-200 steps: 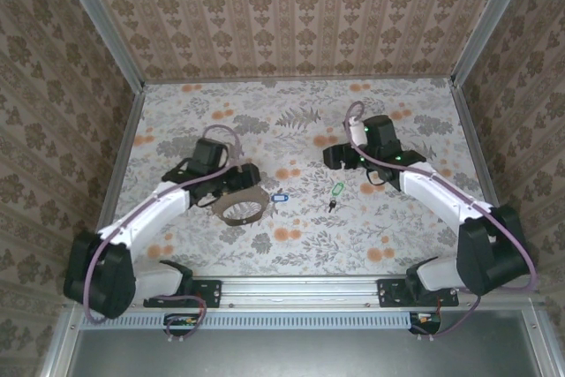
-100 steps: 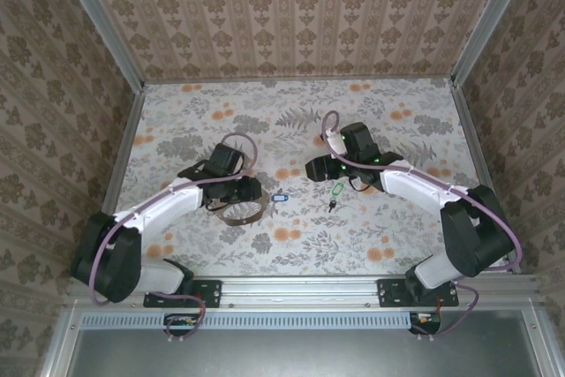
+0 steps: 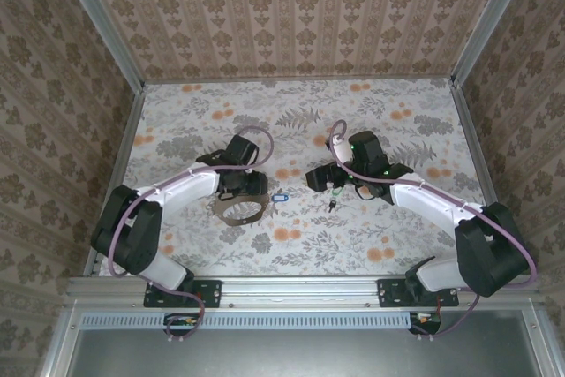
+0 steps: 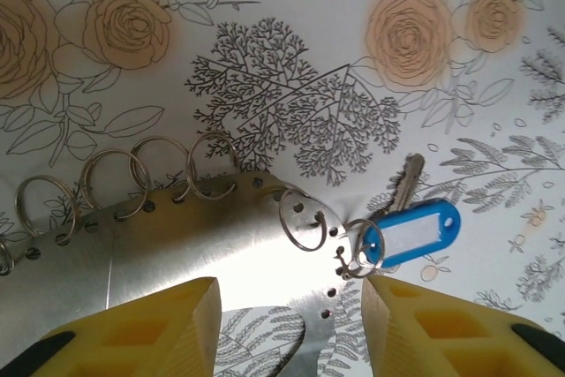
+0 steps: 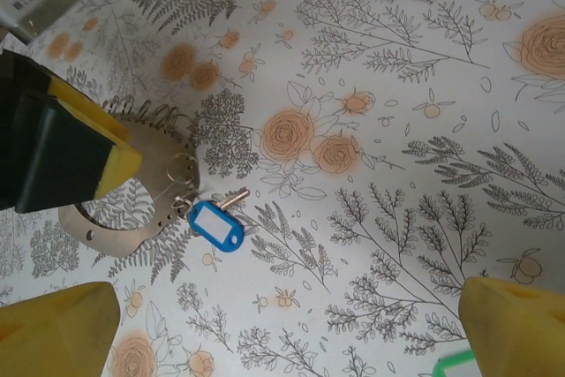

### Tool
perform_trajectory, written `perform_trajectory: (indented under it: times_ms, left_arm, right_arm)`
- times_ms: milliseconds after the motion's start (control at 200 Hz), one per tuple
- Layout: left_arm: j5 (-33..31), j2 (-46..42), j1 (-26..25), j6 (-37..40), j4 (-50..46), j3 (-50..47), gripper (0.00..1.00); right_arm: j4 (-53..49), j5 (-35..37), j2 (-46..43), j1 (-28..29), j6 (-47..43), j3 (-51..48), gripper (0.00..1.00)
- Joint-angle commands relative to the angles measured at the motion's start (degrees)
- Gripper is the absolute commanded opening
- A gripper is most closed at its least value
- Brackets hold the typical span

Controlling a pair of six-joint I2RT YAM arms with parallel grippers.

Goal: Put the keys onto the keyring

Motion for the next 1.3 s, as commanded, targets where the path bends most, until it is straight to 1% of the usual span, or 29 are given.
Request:
perform_trajectory:
  times_ms: [0,80,135,380,475,615,760,850,965,1075,1160,1220,1295]
  left_arm:
    - [-1.14,0.79,-0.53,-1.69,-0.51,1.46,0.42]
    - [-1.26,1.25,-0.63,-2.60,-0.30,1.24,0.36]
    - [-1.06,1.52,-0.63,-3.18,0.34,0.78,0.34]
    - [0.38,4.70,-0.97,-4.62,4.38,0.25,0.34]
    - [0.20,5.90,-1.28,-4.53,4.45,1.23,0.40]
    - [-0.53,7.31,-1.51,-4.24,3.95,2.06,0.40]
    - [-0.04,8.53,-1.75,-4.55,4.99,2.37,0.36]
    - [-0.24,9.42,-2.03,-4.44,5.00,2.99,0.31]
    - [-0.72,10.31,-2.01,-4.25,4.98,3.19,0.29]
    - [-1.02,10.84,-2.13,-4.17,5.01,3.27,0.24]
    - [-1.38,11.11,-2.19,-4.15,4.88,3.27,0.23]
    - [-1.45,11.19,-2.26,-3.97,4.96,3.33,0.20]
    - [-1.39,11.24,-2.43,-3.97,4.81,3.62,0.19]
  right_arm:
    - [2.44,1.12,-0.91,-0.03,-0.22,-0.98,1.00]
    - [2.69,1.05,-1.22,-0.39,-0.43,-1.07,1.00]
    - [2.65,1.20,-1.70,-0.57,-0.65,-1.16,1.00]
    - [2.34,2.00,-3.37,-1.43,-1.55,-1.68,1.00]
    - [2.59,2.19,-3.61,-1.66,-1.46,-2.00,1.00]
    - [2.72,2.28,-4.46,-2.02,-1.45,-2.34,1.00]
    - [2.94,2.72,-4.96,-2.58,-1.45,-2.47,1.00]
    - [3.17,2.55,-5.14,-2.94,-1.45,-2.58,1.00]
    - [3.30,2.54,-5.65,-3.20,-1.36,-2.96,1.00]
    - [3.34,2.63,-6.12,-3.37,-1.32,-3.28,1.00]
    - [3.30,2.72,-6.19,-3.41,-1.27,-3.31,1.00]
    - [3.31,2.70,-6.25,-3.47,-1.27,-3.30,1.00]
    - [3.44,2.72,-6.23,-3.52,-1.14,-3.42,1.00]
